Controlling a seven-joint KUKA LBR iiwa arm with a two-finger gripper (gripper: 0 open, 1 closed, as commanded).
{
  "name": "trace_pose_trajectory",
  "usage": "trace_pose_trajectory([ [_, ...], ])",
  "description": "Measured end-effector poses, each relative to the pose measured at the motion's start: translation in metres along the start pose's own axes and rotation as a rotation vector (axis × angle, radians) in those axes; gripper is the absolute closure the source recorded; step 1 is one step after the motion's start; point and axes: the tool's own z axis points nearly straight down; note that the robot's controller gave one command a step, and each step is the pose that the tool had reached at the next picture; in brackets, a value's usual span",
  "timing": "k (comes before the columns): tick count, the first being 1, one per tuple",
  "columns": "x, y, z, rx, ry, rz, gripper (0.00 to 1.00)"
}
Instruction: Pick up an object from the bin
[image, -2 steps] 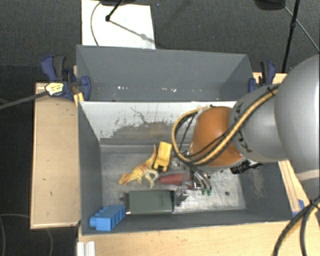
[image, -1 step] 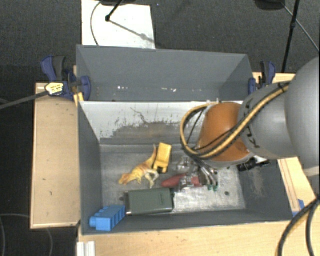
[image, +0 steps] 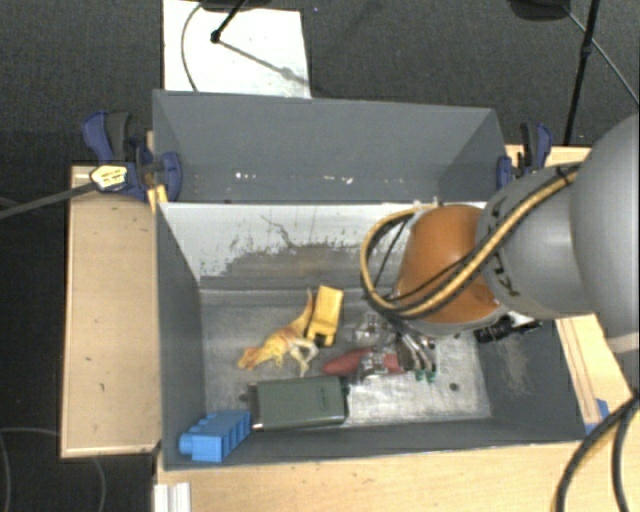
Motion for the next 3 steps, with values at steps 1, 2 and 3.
trace_pose_trajectory([
  [1, 0.001, 0.000, -0.004, 0.001, 0.004, -0.001, 1.00],
  [2, 0.003, -0.001, -0.023, 0.004, 0.014, -0.001, 1.00],
  [3, 0.000, 0.000, -0.038, 0.003, 0.008, -0.002, 1.00],
])
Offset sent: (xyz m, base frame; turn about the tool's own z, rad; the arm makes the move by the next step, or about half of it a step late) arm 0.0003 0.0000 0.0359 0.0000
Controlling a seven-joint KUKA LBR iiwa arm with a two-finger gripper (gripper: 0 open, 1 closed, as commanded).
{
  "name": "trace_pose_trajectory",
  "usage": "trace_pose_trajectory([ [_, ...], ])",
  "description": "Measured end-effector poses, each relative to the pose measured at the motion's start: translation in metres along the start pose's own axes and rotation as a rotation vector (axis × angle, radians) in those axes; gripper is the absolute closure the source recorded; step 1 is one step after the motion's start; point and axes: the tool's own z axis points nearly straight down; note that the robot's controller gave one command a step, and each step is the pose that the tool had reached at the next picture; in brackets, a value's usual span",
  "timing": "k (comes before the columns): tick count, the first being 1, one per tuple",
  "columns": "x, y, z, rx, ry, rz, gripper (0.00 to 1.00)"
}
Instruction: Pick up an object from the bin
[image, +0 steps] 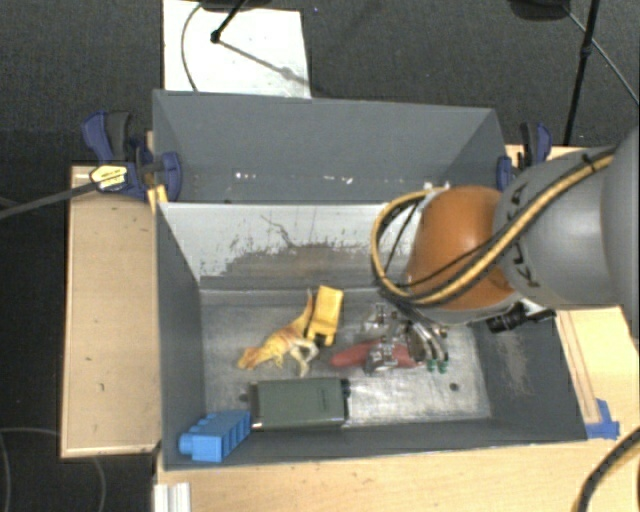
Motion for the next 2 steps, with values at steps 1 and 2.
trace_pose_trajectory([
  [1, 0.001, 0.000, -0.017, 0.000, 0.003, 0.000, 1.00],
  [2, 0.000, 0.000, -0.031, 0.000, 0.001, -0.001, 1.00],
])
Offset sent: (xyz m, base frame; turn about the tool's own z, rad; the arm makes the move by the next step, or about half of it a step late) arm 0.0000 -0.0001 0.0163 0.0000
